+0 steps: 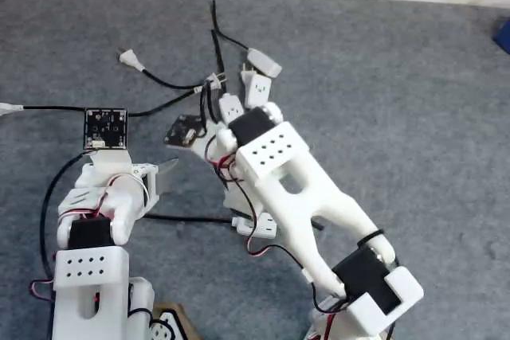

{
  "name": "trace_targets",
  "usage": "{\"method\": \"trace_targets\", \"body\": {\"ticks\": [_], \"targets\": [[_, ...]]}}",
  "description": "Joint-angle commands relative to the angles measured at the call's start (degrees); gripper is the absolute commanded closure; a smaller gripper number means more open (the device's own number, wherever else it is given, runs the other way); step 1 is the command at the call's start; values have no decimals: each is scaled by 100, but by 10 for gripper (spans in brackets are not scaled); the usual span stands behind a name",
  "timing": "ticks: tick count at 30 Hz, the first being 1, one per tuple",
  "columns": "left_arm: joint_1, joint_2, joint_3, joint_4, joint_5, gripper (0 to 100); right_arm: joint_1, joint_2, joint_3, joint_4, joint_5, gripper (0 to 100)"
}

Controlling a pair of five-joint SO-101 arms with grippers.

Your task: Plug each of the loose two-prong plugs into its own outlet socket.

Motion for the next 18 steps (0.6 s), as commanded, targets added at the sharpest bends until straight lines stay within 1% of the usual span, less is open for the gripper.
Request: {"method": "trace_targets", "body": {"ticks": [1,4,18], "targets": [[-40,-48,-22,-123,-53,643,-101,-312,295,-400,-62,992],[-40,-48,-22,-123,-53,643,-66,-321,497,-549,-44,992],[-40,-48,-22,-123,-53,643,-13,-321,479,-400,114,992]]}}
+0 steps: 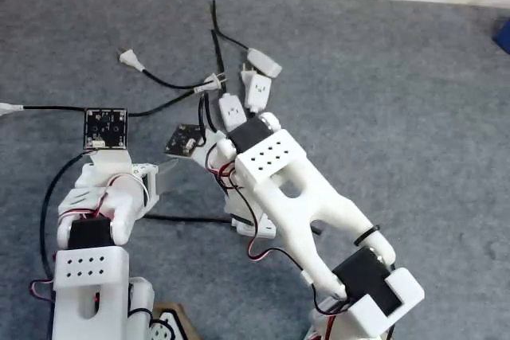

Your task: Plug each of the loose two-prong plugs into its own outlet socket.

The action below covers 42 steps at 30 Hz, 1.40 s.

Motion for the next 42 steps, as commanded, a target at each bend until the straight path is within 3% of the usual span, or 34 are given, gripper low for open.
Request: {"method": "trace_targets", "body": {"ticks": [1,27,42], "targets": [[-40,-48,-22,-123,-53,643,22,-303,-75,101,62,992],[-40,-48,-22,-123,-53,643,374,-259,-866,409,290,992],[-40,-48,-22,-123,-53,643,84,-277,66,22,273,992]]}}
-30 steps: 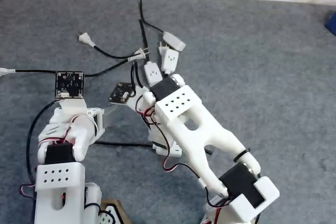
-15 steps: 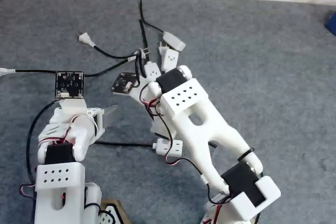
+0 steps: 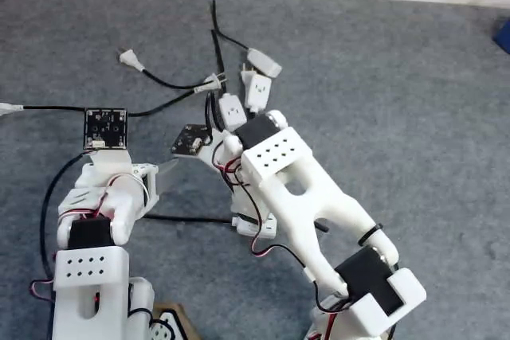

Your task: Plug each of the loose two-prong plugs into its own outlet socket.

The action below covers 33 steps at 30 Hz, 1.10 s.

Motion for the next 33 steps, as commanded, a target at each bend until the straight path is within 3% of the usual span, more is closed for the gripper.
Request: {"method": "trace_targets", "body": {"ticks": [1,33], "targets": [[-40,-48,-22,-123,-53,643,-92,-268,-22,-66,44,992],[-40,-48,-22,-114,-53,642,-57,347,-532,4,176,992]]}}
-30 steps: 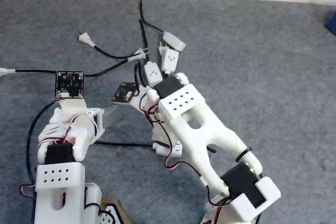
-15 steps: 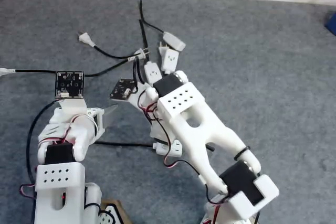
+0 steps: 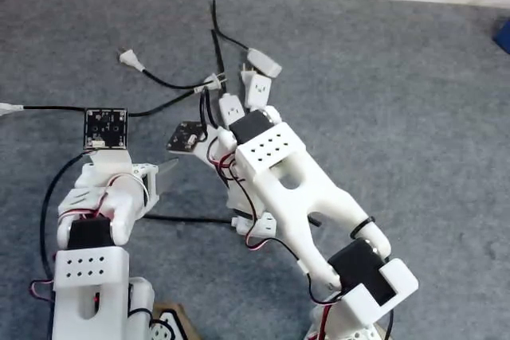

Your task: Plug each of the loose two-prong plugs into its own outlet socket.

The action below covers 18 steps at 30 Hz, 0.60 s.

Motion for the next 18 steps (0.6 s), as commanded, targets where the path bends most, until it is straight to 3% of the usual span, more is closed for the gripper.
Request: {"method": "trace_targets", "body": {"ticks": [1,18], "targets": [[-40,-48,-22,-114,-53,642,-40,-31,-171,48,193,992],[-40,-48,-22,-114,-53,642,-391,-4,303,-453,-9,992]]}}
